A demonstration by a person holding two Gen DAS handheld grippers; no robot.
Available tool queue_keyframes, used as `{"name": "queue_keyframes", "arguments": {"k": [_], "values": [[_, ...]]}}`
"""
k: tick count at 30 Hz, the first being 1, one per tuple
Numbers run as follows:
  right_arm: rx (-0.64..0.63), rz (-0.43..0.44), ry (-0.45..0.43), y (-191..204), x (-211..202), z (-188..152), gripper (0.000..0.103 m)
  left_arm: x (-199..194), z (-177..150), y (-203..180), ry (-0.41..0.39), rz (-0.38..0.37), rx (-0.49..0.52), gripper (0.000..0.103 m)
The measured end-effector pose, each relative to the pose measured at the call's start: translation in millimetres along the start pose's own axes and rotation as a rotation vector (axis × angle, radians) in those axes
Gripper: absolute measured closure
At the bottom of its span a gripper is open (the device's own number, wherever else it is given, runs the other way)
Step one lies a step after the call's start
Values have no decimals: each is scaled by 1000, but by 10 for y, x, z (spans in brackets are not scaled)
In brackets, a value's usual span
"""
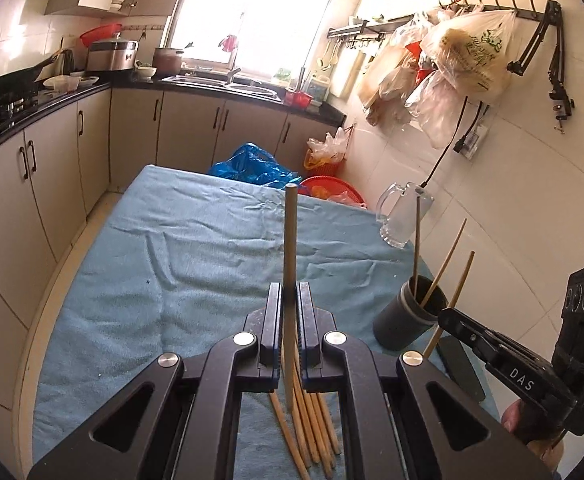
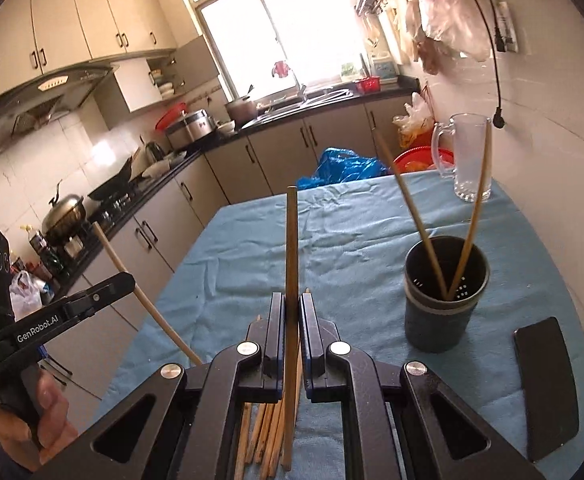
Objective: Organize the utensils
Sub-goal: 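Lift the chopstick upright with the right gripper and carry it over the cup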
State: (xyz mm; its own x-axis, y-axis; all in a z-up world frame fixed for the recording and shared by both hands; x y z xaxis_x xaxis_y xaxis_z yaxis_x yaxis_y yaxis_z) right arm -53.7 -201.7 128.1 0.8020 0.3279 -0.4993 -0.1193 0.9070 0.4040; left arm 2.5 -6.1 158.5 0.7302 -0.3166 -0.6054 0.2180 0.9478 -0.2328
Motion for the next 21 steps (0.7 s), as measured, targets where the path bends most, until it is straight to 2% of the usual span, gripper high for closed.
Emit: {"name": "queue_keyframes", "arguments": {"k": [9,21], "values": [[19,-1,-67,-70,-294,95,96,-63,93,-170,-13,-34,20,97],[74,-56,-260,-419,-936,565,96,-195,489,-764,-59,-141,61,97]]}}
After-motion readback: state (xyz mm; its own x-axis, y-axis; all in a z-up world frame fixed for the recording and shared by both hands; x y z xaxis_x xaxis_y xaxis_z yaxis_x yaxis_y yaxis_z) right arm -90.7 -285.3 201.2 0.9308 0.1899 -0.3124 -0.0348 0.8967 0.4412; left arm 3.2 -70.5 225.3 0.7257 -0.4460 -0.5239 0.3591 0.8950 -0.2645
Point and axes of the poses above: each gripper's, at about its wrist camera, not at the fingertips, and x roughly the way its jaws point, y to its left, z to its top, the point moved 2 cm from there along x, roughly the way its jaws point, and after that the axes turned 7 degrees about z, right-handed, at the moved point
